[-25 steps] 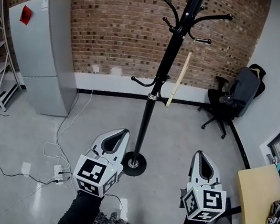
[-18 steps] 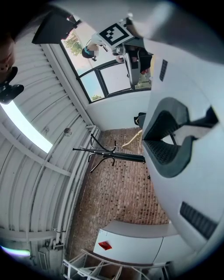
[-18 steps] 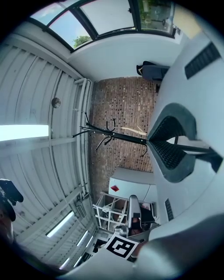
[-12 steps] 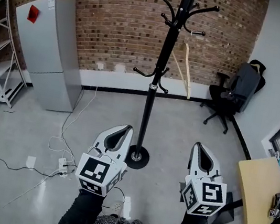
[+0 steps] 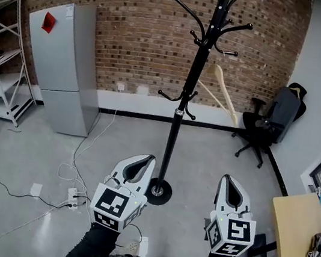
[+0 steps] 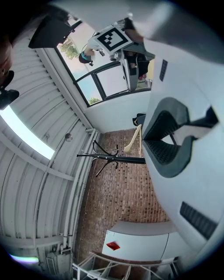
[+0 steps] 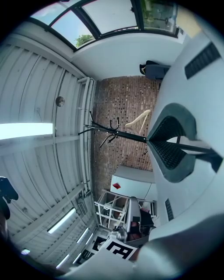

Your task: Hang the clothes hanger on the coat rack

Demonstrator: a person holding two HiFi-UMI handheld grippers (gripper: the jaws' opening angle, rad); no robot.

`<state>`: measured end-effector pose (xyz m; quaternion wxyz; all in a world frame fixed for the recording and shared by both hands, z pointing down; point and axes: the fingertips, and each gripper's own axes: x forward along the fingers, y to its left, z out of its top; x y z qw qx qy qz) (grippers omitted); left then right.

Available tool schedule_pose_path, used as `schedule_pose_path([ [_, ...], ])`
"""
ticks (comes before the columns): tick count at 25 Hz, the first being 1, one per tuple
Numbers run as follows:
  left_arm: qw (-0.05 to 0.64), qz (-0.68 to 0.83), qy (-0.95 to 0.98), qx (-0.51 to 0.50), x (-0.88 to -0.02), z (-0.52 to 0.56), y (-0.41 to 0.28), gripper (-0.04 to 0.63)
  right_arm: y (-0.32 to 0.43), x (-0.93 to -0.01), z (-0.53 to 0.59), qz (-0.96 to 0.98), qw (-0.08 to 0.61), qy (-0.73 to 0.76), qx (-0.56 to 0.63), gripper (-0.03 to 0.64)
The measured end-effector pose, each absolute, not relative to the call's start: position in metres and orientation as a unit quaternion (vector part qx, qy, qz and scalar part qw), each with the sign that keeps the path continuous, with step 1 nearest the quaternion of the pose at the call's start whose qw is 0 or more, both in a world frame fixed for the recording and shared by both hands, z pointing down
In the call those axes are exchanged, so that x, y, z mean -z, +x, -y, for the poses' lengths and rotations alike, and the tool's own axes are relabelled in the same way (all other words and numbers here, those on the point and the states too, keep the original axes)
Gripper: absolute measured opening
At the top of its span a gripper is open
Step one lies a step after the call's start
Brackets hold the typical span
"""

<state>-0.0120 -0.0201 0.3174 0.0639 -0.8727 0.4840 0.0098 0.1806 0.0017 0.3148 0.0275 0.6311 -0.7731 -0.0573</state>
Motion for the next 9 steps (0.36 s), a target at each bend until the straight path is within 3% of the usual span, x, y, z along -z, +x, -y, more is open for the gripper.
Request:
schedule_pose_path([
  [9, 0.065, -0.479, -0.875, -0.005, -0.3135, 0.0196, -0.0139, 0.009, 0.1773, -0.3113, -0.0011, 0.774, 0.030, 0.629, 0.056, 0.008],
])
